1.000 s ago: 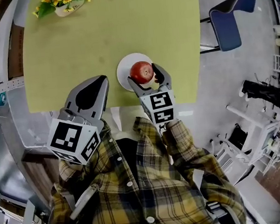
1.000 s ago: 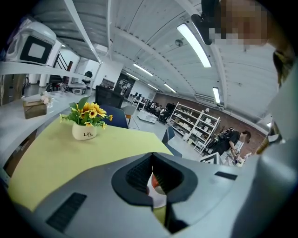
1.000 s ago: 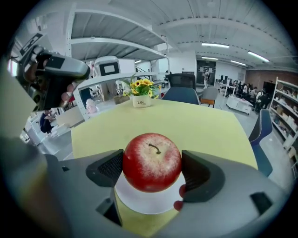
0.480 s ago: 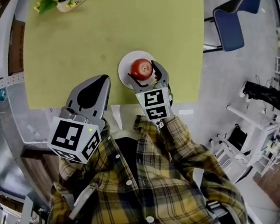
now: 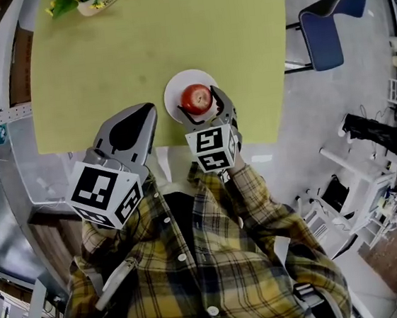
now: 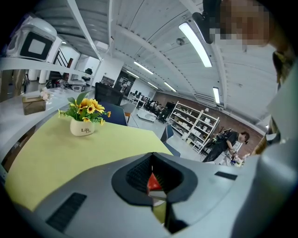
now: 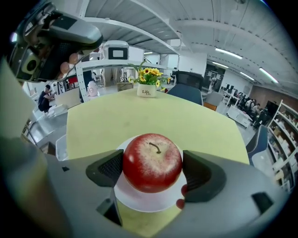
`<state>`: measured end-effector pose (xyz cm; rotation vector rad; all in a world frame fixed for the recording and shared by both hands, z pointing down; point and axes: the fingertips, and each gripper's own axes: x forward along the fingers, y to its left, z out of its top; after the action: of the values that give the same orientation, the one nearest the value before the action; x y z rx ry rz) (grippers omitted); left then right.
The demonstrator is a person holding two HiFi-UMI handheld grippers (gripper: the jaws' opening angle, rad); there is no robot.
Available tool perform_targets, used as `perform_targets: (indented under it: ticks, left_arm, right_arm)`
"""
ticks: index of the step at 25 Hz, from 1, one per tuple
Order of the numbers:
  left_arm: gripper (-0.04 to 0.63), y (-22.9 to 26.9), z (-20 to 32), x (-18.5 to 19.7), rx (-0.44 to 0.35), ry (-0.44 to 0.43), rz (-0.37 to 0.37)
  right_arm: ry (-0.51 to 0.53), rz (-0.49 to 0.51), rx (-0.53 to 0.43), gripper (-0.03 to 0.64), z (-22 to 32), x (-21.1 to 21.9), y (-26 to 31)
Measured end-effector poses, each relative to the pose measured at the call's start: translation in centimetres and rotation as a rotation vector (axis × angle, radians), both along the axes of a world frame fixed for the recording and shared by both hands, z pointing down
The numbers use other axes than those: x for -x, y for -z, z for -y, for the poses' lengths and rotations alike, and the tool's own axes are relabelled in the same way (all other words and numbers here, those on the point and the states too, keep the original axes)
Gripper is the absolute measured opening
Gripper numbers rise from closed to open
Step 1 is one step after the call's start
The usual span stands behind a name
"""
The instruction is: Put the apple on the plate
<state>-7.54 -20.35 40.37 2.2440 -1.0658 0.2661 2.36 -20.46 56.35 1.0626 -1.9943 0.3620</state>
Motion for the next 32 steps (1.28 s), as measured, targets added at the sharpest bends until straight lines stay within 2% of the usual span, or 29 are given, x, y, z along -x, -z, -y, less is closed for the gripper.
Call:
perform_targets:
  ticks: [21,32]
  left_arm:
    - [0.008,0.9,-0.8,0.4,-0.023,0.007,0.008]
    - [0.008,1.5,-0.9,-0.3,-0.041,-0.021,-0.001]
  right_arm:
    - [-0.021,0.037,-0.002,0.377,-0.9,0.1,1.0]
    - [-0.036,0.069,-0.017,0.377,-1.0,0.0,2.3]
